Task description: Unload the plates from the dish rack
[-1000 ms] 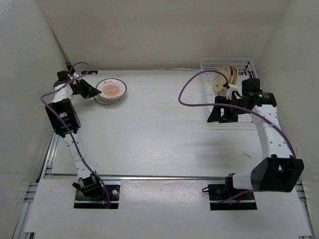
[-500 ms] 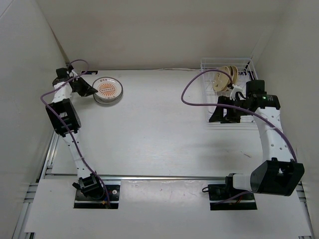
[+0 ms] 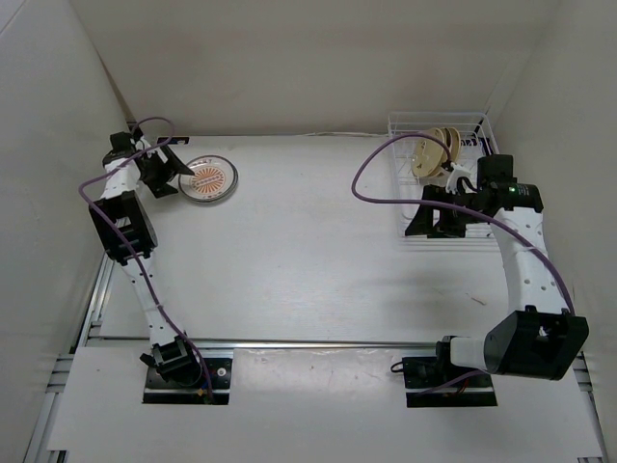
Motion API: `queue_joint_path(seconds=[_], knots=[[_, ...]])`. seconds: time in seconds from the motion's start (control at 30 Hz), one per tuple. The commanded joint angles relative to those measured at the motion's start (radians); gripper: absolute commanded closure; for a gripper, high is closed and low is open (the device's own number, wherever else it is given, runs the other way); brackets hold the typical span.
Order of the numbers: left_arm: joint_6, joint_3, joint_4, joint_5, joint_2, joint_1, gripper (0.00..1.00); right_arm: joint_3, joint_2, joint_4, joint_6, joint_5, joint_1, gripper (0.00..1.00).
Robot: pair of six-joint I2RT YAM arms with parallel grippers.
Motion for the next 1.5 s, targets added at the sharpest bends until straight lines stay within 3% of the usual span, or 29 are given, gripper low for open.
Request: queue_joint_path(seconds=[0.0, 0.07, 0.17, 0.23, 0.37, 0.53, 0.7, 0.8, 1.07, 1.47], knots=[[0.062, 0.015, -0.032, -0.092, -0.093, -0.021, 0.03, -0.005, -0.027, 0.034, 0.019, 0.025, -0.005, 0.23], [0.076, 0.015, -0.043, -0.146, -0.120, -0.033, 0.02, 0.021, -0.027, 0.060, 0.028, 0.092, -0.005, 0.23], [0.076, -0.005, -0.052, -0.256, -0.177, -0.056, 0.01, 0.093, -0.009, 0.109, 0.039, 0.319, -0.005, 0.22], [0.076, -0.043, -0.052, -0.311, -0.215, -0.067, 0.01, 0.148, 0.029, 0.136, 0.048, 0.557, -0.005, 0.20], [0.047, -0.114, -0.052, -0.333, -0.370, -0.076, 0.01, 0.303, 0.115, 0.224, 0.005, 0.768, -0.005, 0.19], [0.088, -0.240, -0.052, -0.281, -0.569, -0.094, 0.01, 0.475, 0.278, 0.235, 0.022, 0.724, -0.005, 0.19], [0.279, -0.413, -0.072, -0.013, -0.778, -0.160, 0.01, 0.665, 0.454, 0.226, 0.031, 0.683, -0.005, 0.23], [0.398, -0.470, -0.126, 0.053, -0.830, -0.240, 0.01, 0.769, 0.554, 0.226, 0.018, 0.666, -0.005, 0.24], [0.564, -0.527, -0.222, -0.038, -0.910, -0.442, 0.01, 0.956, 0.783, 0.226, -0.036, 0.611, 0.013, 0.28], [0.542, -0.516, -0.223, -0.038, -0.864, -0.464, 0.01, 1.101, 0.970, 0.226, -0.056, 0.620, 0.013, 0.40]])
